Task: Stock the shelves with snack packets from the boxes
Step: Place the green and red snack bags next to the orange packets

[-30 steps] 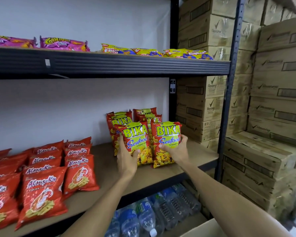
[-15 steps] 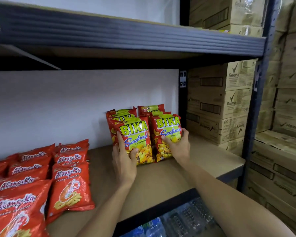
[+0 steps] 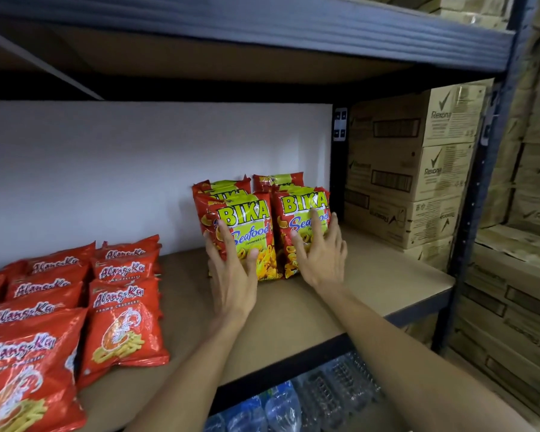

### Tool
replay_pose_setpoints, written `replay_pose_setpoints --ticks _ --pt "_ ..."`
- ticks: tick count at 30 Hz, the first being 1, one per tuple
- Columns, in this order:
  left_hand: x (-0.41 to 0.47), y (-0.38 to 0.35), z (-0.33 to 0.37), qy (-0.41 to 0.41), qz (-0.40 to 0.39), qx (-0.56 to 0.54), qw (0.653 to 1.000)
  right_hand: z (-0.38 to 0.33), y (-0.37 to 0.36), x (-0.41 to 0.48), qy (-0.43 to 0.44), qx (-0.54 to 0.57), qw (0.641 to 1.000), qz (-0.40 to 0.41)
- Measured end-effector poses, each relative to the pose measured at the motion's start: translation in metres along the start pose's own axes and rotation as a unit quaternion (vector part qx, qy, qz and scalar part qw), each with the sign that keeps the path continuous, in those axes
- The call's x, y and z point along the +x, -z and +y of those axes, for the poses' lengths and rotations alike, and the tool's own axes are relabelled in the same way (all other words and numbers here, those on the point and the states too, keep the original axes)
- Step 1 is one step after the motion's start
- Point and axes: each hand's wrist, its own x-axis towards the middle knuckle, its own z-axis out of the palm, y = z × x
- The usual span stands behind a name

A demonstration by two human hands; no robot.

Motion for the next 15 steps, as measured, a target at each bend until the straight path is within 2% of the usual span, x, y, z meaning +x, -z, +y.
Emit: replay_pose_setpoints --ticks 2,9,15 --pt "0.000 0.000 0.000 0.009 -0.013 0.014 1.000 0.002 -0.002 0.001 0.002 -0.006 1.000 -0.027" --pt "0.003 -0.001 -0.001 0.007 -0.006 0.028 1.000 0.005 -0.008 0.003 0.008 -0.033 0.999 -0.039" --pt "0.005 -0.006 -0.006 0.073 -0.033 0.064 0.995 0.007 -0.011 0.008 -0.007 -0.049 0.997 -0.061"
